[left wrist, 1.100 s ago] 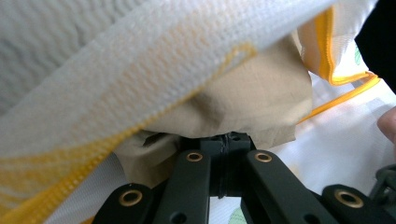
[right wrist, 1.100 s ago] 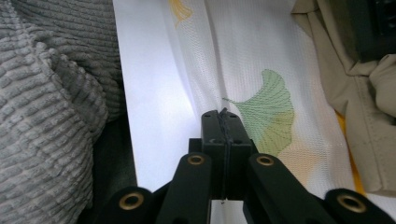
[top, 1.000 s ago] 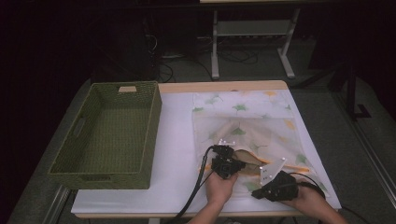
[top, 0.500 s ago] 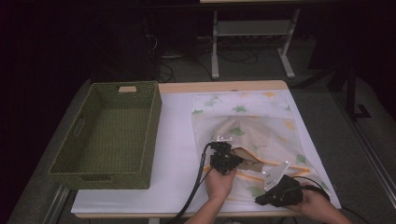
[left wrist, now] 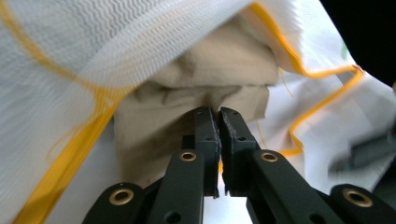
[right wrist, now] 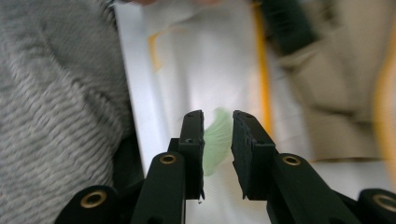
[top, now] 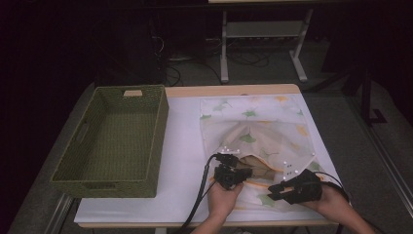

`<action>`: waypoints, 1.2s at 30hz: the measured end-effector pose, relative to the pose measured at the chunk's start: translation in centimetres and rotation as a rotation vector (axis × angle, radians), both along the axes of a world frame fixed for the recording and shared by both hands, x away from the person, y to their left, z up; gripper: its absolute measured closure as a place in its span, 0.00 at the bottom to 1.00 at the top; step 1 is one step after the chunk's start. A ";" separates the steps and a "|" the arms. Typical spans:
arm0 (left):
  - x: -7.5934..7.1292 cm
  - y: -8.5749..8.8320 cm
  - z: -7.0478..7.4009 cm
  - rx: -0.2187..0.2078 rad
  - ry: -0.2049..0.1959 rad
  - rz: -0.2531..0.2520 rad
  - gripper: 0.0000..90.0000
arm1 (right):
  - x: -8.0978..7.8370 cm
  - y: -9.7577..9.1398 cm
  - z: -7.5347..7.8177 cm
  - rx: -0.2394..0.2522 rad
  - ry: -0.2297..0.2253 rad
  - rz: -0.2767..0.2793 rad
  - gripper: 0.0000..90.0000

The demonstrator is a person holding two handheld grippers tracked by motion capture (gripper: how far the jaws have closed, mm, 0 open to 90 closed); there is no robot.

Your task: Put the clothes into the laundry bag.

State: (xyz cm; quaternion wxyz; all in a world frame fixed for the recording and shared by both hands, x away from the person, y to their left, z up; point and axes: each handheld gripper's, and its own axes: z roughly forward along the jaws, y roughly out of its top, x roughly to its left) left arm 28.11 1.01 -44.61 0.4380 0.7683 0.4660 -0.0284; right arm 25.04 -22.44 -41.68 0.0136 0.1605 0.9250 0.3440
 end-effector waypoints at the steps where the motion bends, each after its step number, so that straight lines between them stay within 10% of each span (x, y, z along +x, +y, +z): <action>1: -0.1 0.3 0.2 -0.002 -0.002 -0.004 0.94 | 0.2 0.0 0.3 0.007 -0.009 -0.006 0.81; 17: -1.3 6.3 1.0 -0.013 0.002 0.031 0.87 | 4.7 2.4 2.9 -0.049 -0.178 -0.159 0.70; 26: -1.6 8.2 1.0 -0.019 0.011 0.049 0.82 | 6.0 3.4 2.7 -0.080 -0.152 -0.163 0.97; 36: -1.7 9.3 1.6 -0.013 0.002 0.063 0.77 | 5.3 2.9 3.7 -0.054 -0.110 -0.109 0.98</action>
